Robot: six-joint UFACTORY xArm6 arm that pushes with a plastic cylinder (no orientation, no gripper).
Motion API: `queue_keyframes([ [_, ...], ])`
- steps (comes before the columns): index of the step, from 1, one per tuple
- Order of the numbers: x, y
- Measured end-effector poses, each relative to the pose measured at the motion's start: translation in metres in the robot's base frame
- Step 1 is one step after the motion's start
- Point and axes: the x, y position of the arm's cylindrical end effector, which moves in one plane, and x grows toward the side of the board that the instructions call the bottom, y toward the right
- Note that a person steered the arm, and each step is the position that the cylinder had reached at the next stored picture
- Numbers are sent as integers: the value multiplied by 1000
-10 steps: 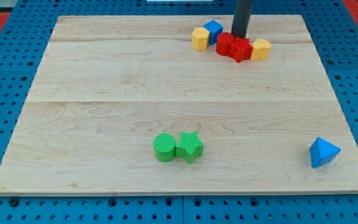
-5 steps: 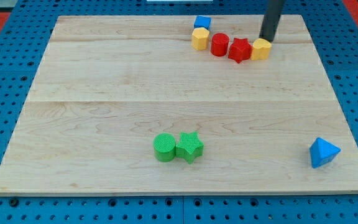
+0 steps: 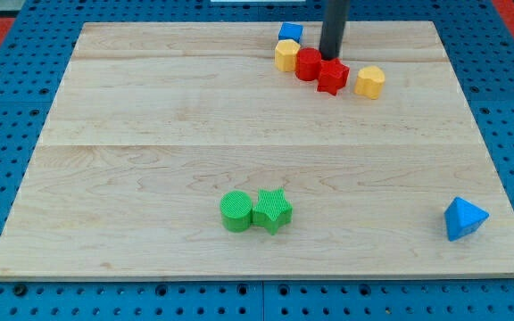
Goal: Move yellow heart into blue triangle
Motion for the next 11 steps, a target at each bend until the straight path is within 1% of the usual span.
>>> queue_keyframes([
  [1,13,-23],
  [2,41,-18],
  [4,42,58],
  [6,22,68],
  [7,20,102],
  [8,39,120],
  [9,66,114],
  [10,80,102],
  [11,106,102],
])
